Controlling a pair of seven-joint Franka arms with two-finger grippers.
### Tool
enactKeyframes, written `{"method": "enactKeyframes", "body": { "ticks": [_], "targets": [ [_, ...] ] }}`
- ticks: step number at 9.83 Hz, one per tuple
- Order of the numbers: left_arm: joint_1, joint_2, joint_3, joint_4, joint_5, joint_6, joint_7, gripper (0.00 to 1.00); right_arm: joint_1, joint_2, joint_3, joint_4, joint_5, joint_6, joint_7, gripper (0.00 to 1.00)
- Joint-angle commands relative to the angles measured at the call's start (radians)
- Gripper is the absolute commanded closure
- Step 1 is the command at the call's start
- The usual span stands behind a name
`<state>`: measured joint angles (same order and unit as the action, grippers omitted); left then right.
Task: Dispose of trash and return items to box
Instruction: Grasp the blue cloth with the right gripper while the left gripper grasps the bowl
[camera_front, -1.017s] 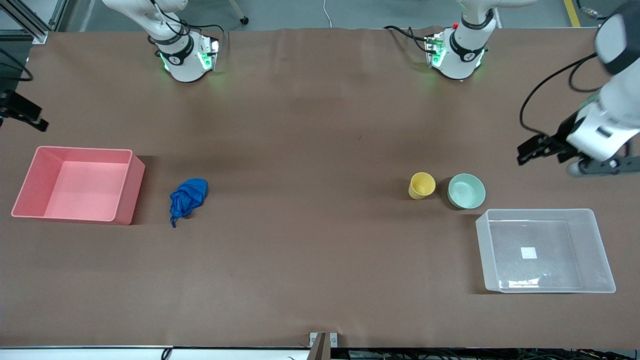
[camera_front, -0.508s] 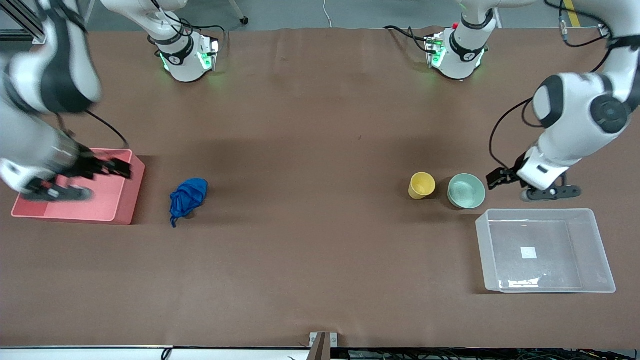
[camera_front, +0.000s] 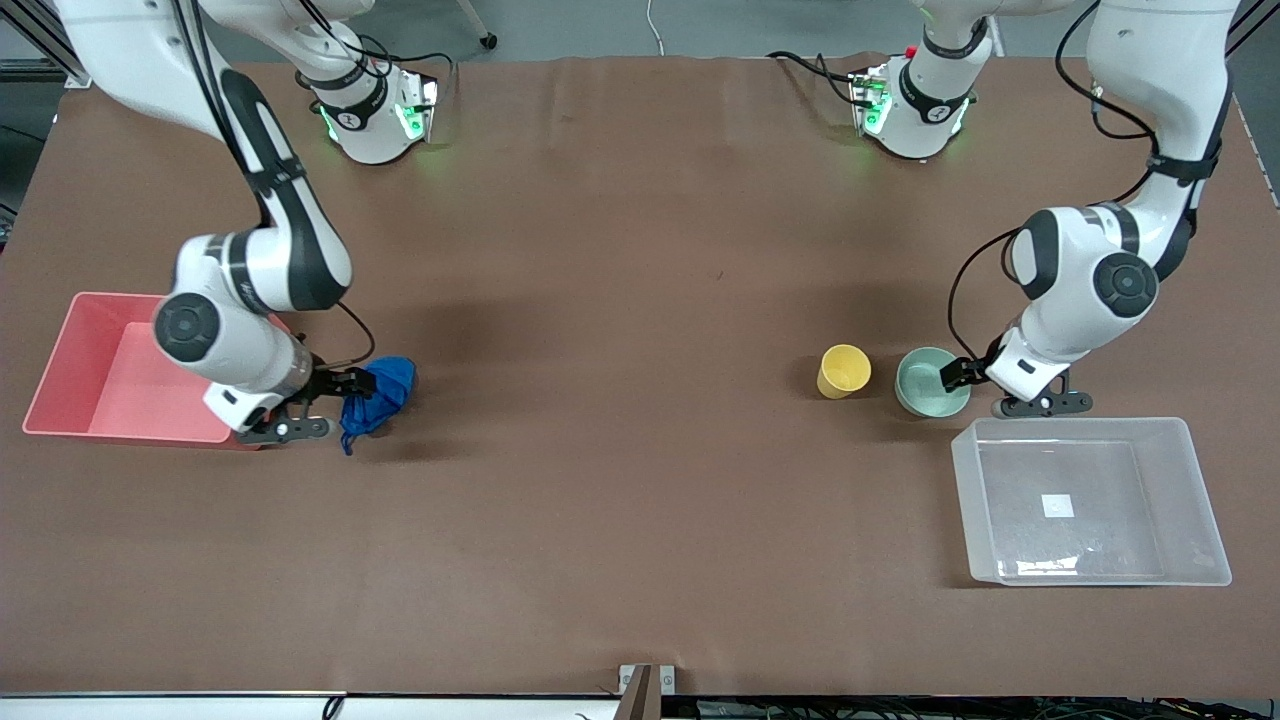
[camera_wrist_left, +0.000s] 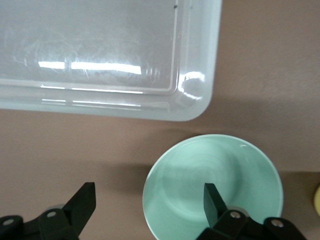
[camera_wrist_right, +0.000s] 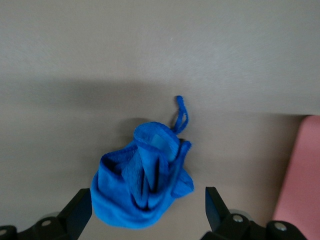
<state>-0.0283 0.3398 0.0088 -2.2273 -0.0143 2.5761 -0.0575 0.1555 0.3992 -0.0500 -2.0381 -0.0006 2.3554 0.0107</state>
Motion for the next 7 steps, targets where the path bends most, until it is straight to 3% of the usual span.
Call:
{"method": "enactKeyframes", "body": {
  "ticks": [1,2,3,4,5,7],
  "targets": [
    [0.005,0.071,0.000,0.005,0.013,0.044,0.033,0.50,0.002,0.039,-0.004,-0.031,0.007,0.041,0.011,0.00],
    [0.005,0.070,-0.001,0.005,0.008,0.045,0.068,0.86,0.009,0.041,-0.002,-0.042,0.007,0.047,0.011,0.01],
    [0.007,0.065,-0.001,0.002,-0.009,0.045,0.074,0.97,0.010,0.050,-0.002,-0.044,0.008,0.091,0.012,0.03],
    [0.005,0.064,0.000,-0.003,-0.010,0.045,0.076,0.99,0.004,0.064,-0.002,-0.044,0.007,0.114,0.012,0.08],
    [0.005,0.038,0.000,-0.015,-0.012,0.035,0.088,1.00,0.001,0.066,-0.002,-0.045,0.011,0.114,0.014,0.41],
    [0.005,-0.078,0.002,-0.035,-0.012,-0.052,0.096,1.00,0.002,0.072,-0.002,-0.060,0.121,0.131,0.017,0.83]
  ]
}}
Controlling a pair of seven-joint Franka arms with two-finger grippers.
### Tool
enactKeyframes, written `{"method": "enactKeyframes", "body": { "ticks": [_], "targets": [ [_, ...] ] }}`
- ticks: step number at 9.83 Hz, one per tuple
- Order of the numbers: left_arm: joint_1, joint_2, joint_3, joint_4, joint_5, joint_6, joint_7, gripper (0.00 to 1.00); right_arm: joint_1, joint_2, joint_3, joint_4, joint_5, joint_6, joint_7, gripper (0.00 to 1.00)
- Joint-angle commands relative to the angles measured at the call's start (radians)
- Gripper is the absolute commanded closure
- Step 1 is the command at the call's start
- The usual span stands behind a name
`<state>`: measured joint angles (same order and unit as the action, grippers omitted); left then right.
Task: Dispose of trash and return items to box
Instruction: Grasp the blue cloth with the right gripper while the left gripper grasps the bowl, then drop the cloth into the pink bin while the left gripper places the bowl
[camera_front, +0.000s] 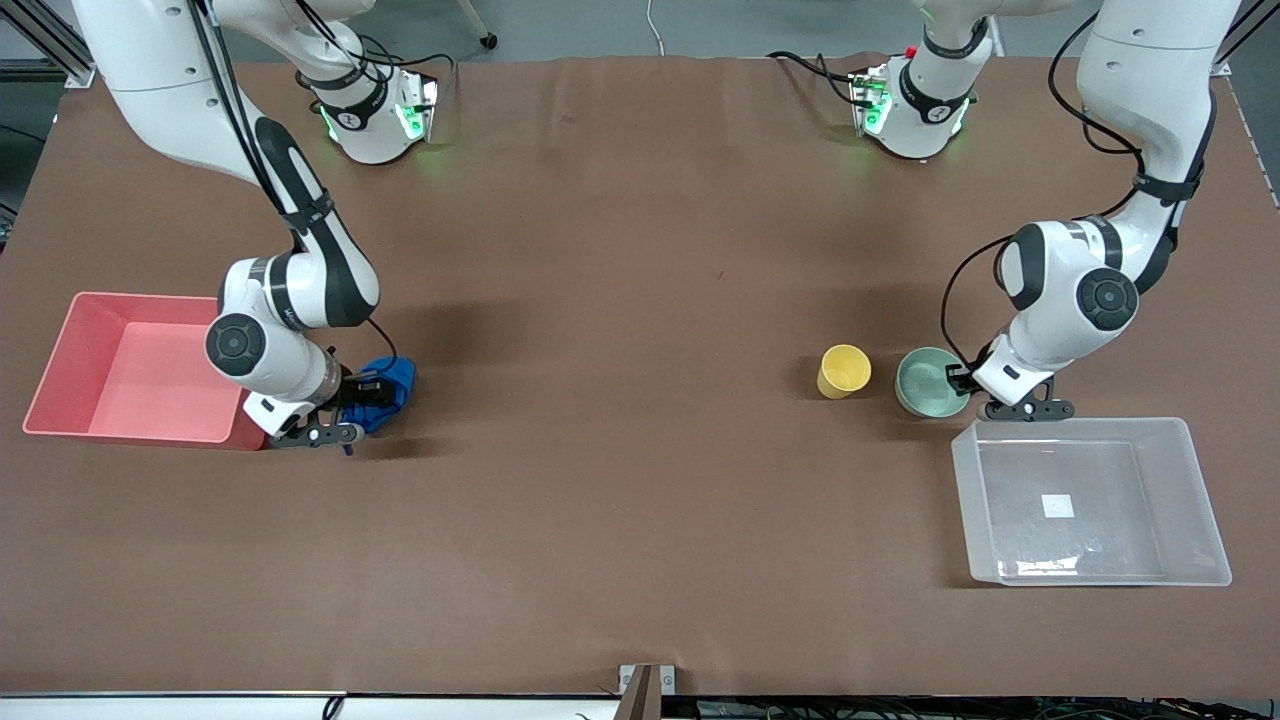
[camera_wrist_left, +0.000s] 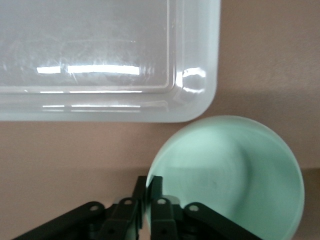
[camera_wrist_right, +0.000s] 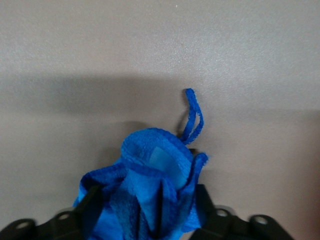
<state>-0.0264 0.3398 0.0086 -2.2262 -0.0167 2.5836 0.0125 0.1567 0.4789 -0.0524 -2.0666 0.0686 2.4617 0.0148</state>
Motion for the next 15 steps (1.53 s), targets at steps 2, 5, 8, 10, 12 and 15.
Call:
{"method": "enactKeyframes", "body": {
  "ticks": [2,5,8,10,12,15],
  "targets": [
    [0.002,-0.149,0.019,0.069,-0.017,-0.246,0.062,1.00,0.012,-0.009,-0.001,-0.037,0.057,0.026,0.004,1.00],
    [0.003,-0.046,0.077,0.358,-0.131,-0.385,0.189,1.00,-0.025,-0.134,-0.001,0.002,0.059,-0.149,0.074,1.00],
    [0.000,0.210,0.178,0.748,-0.230,-0.525,0.328,1.00,-0.145,-0.269,-0.017,0.219,0.043,-0.528,-0.005,1.00],
    [-0.004,0.367,0.223,0.912,-0.229,-0.523,0.400,1.00,-0.308,-0.275,-0.023,0.226,-0.068,-0.524,-0.235,1.00],
    [0.000,0.439,0.226,0.944,-0.230,-0.466,0.406,1.00,-0.452,-0.240,-0.023,0.136,-0.085,-0.343,-0.433,0.99],
    [0.014,0.507,0.231,0.909,-0.298,-0.390,0.409,1.00,-0.503,-0.108,-0.021,0.011,-0.085,-0.102,-0.499,0.97]
  ]
}}
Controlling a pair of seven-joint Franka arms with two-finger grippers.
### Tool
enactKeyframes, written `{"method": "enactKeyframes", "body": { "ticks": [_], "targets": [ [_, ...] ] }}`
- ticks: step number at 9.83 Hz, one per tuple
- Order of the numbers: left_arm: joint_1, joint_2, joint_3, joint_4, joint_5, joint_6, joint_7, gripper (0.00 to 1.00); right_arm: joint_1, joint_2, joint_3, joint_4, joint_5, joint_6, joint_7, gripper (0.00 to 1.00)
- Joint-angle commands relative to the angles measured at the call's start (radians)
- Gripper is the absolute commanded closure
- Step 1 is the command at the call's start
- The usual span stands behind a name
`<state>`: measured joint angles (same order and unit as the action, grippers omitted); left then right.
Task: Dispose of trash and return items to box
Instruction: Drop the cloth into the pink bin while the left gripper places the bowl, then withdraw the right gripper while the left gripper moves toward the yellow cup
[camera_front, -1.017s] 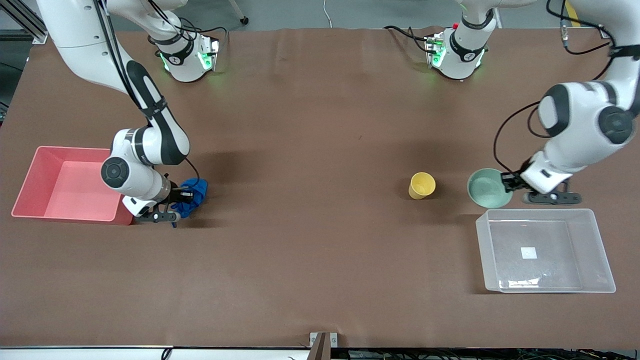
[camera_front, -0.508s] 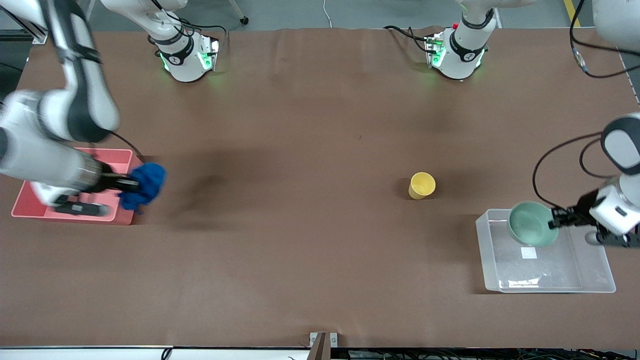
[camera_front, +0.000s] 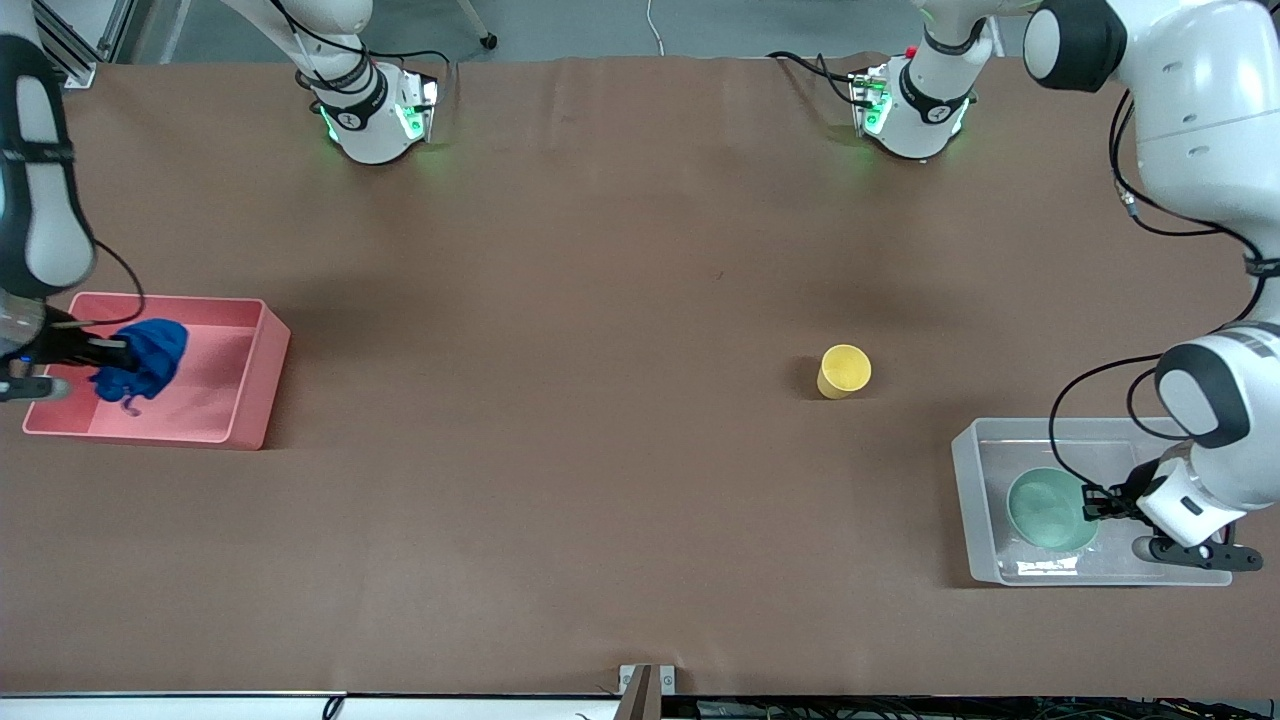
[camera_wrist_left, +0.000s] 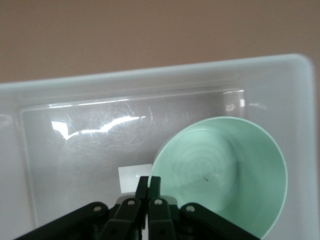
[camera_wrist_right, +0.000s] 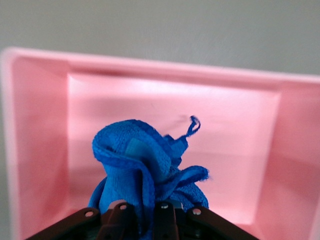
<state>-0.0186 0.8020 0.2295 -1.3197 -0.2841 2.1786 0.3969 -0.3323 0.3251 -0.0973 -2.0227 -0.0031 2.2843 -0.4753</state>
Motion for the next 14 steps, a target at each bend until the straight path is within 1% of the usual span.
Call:
{"method": "enactKeyframes", "body": {
  "ticks": [1,3,4,5,6,7,8,9,10,11,12,13,14],
  "targets": [
    [-0.001,0.042,0.008,-0.028,-0.029,0.041,0.025,1.00,-0.013,0.069,0.024,-0.046,-0.014,0.114,-0.014,0.92],
    [0.000,0.034,0.008,-0.090,-0.027,0.078,0.026,0.96,-0.007,0.078,0.024,-0.038,-0.014,0.121,-0.028,0.00],
    [0.002,0.023,0.008,-0.114,-0.027,0.078,0.026,0.96,0.002,0.075,0.025,-0.016,-0.014,0.110,-0.022,0.00],
    [0.003,0.016,0.007,-0.124,-0.024,0.076,0.028,0.92,0.019,0.051,0.028,0.014,-0.014,0.078,-0.013,0.00],
    [0.005,-0.006,0.007,-0.124,-0.020,0.067,0.026,0.74,0.045,-0.019,0.027,0.079,-0.012,-0.069,-0.002,0.00],
    [0.000,-0.045,0.005,-0.127,-0.017,0.058,0.025,0.28,0.076,-0.061,0.027,0.160,-0.014,-0.224,0.114,0.00],
    [-0.007,-0.102,0.005,-0.133,-0.011,0.028,0.025,0.00,0.131,-0.093,0.025,0.236,-0.024,-0.352,0.239,0.00],
    [-0.009,-0.163,0.004,-0.135,0.012,-0.005,0.019,0.00,0.174,-0.119,0.025,0.269,-0.024,-0.414,0.312,0.00],
    [-0.007,-0.229,-0.016,-0.142,0.058,-0.051,-0.001,0.00,0.206,-0.157,0.028,0.268,-0.023,-0.420,0.434,0.00],
    [-0.007,-0.307,-0.060,-0.189,0.118,-0.077,-0.054,0.00,0.267,-0.200,0.028,0.263,-0.023,-0.446,0.584,0.00],
    [-0.004,-0.398,-0.120,-0.284,0.191,-0.077,-0.126,0.00,0.323,-0.231,0.027,0.271,-0.024,-0.486,0.651,0.00],
    [-0.004,-0.467,-0.172,-0.370,0.241,-0.077,-0.180,0.00,0.334,-0.277,0.027,0.280,-0.024,-0.515,0.647,0.00],
    [-0.004,-0.533,-0.209,-0.468,0.249,-0.077,-0.225,0.00,0.326,-0.309,0.021,0.332,-0.020,-0.590,0.620,0.00]
  ]
}}
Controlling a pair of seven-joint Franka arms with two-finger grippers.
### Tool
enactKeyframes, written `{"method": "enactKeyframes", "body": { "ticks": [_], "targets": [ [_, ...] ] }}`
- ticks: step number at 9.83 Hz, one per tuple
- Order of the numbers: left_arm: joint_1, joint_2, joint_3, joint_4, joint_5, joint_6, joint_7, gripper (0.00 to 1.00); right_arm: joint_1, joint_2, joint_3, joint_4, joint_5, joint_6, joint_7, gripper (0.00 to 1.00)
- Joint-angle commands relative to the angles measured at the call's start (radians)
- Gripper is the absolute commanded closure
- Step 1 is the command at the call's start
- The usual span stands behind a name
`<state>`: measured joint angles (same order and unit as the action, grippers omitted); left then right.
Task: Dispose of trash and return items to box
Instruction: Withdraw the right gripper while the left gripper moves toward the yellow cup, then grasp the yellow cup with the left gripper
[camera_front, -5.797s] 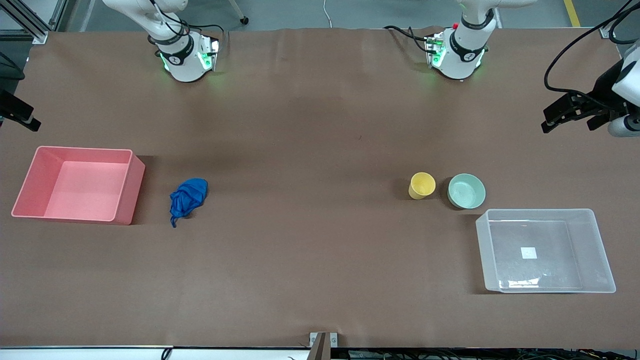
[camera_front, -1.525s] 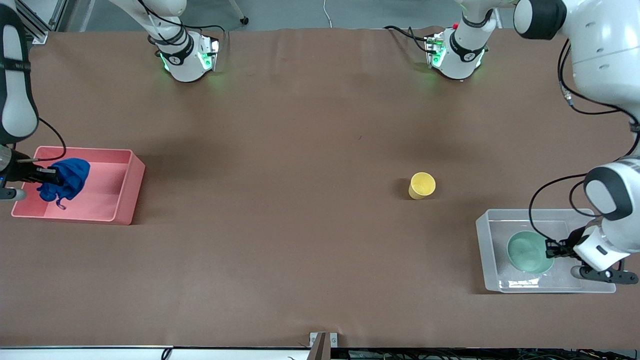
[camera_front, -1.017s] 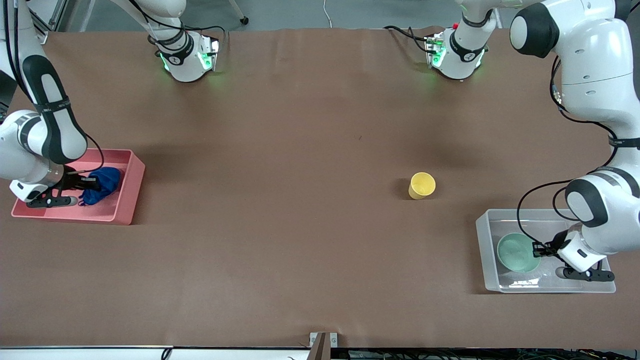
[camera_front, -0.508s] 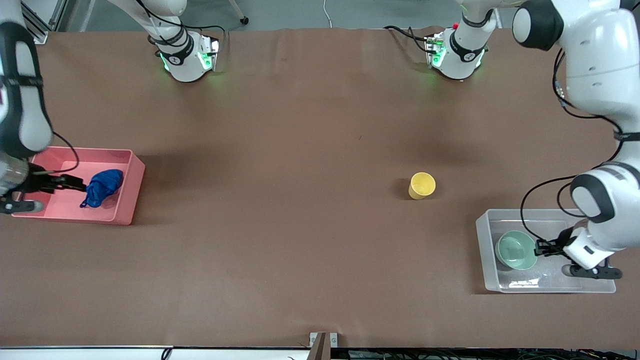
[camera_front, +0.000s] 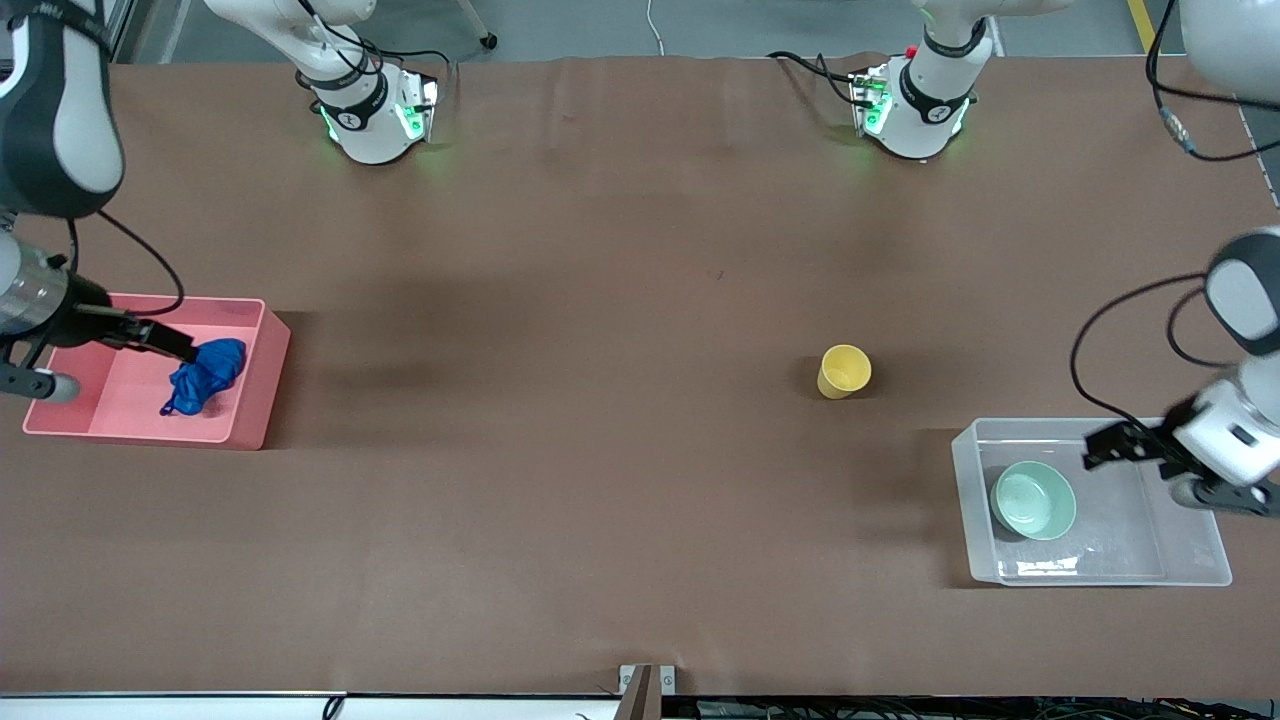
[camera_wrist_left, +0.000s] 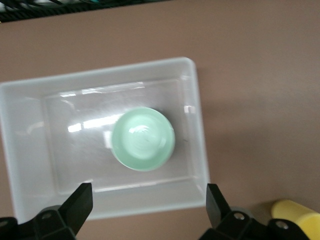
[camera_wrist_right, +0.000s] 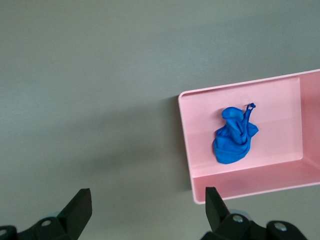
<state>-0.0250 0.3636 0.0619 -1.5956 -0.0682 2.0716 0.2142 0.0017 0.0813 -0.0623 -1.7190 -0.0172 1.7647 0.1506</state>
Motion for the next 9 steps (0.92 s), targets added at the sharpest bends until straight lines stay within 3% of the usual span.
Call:
{"method": "enactKeyframes", "body": {
  "ticks": [1,2,4,6,9],
  "targets": [
    [0.002,-0.156,-0.084,-0.299,0.033,0.042,-0.073,0.00,-0.025,-0.069,-0.017,0.106,0.008,-0.179,-0.053,0.00],
    [0.002,-0.191,-0.129,-0.382,0.033,0.068,-0.105,0.00,-0.060,-0.072,-0.016,0.157,0.016,-0.253,-0.071,0.00],
    [0.003,-0.201,-0.200,-0.539,0.033,0.216,-0.139,0.00,-0.098,-0.104,-0.013,0.167,0.045,-0.277,-0.109,0.00],
    [0.002,-0.149,-0.266,-0.577,0.033,0.280,-0.167,0.00,-0.088,-0.100,-0.007,0.229,0.017,-0.284,-0.134,0.00],
    [-0.001,-0.048,-0.304,-0.575,0.033,0.379,-0.167,0.01,-0.080,-0.098,-0.007,0.233,0.003,-0.300,-0.173,0.00]
  ]
}}
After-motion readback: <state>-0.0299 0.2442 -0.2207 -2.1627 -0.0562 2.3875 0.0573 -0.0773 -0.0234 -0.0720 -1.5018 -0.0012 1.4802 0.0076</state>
